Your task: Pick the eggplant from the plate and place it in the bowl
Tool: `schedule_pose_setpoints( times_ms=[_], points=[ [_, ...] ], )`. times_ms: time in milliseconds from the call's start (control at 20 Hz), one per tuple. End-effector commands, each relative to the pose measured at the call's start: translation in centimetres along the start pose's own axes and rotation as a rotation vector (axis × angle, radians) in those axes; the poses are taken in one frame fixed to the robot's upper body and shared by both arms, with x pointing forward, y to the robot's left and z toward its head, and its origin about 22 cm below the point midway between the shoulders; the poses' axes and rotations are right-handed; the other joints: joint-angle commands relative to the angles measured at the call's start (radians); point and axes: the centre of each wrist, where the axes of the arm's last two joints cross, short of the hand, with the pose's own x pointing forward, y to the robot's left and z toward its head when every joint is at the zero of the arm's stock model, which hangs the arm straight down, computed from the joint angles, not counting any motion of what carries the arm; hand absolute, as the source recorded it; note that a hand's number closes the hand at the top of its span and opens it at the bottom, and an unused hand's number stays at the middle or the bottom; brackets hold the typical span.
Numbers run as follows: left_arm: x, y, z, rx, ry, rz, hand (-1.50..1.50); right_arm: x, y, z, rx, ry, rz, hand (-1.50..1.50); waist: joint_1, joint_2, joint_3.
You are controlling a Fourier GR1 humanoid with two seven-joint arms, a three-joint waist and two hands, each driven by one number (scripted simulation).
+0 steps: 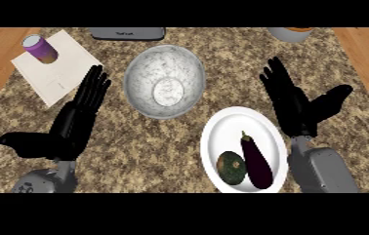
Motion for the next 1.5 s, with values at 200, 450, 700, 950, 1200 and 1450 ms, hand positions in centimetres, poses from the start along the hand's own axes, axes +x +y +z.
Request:
schedule_pose_setpoints(
  times_ms=[200,450,700,950,1200,1450],
  points=[
    [2.5,4.7,-1.8,0.157,-0.104,-0.142,0.0,-1.1,12.2,2.8,0.76,0.016,0.154,-1.5,0.074,0.0,0.01],
    [2.1,8.4,-1.6,0.28,-0.061,-0.17,0.0,-1.3,11.0,5.5,0.631,-0.343,0.645,-1.5,-0.038,-0.018,0.007],
    [3.4,9.6,-3.2,0.291,-0.078,-0.166,0.0,-3.5,10.8,11.0,0.728,-0.436,0.807,-1.5,-0.049,-0.004,0.01],
    [3.4,10.3,-2.4,0.282,-0.061,-0.171,0.0,1.9,10.4,11.5,0.65,-0.438,1.12,-1.5,-0.039,-0.009,0.008],
    [2.7,10.6,-2.2,0.282,-0.055,-0.151,0.0,7.8,9.8,13.1,0.581,-0.321,1.334,-1.5,-0.038,-0.006,0.007],
    [1.6,10.1,-2.0,0.269,-0.065,-0.171,0.0,9.4,9.0,12.8,0.708,-0.087,1.619,-1.5,-0.022,-0.002,0.006]
  ],
)
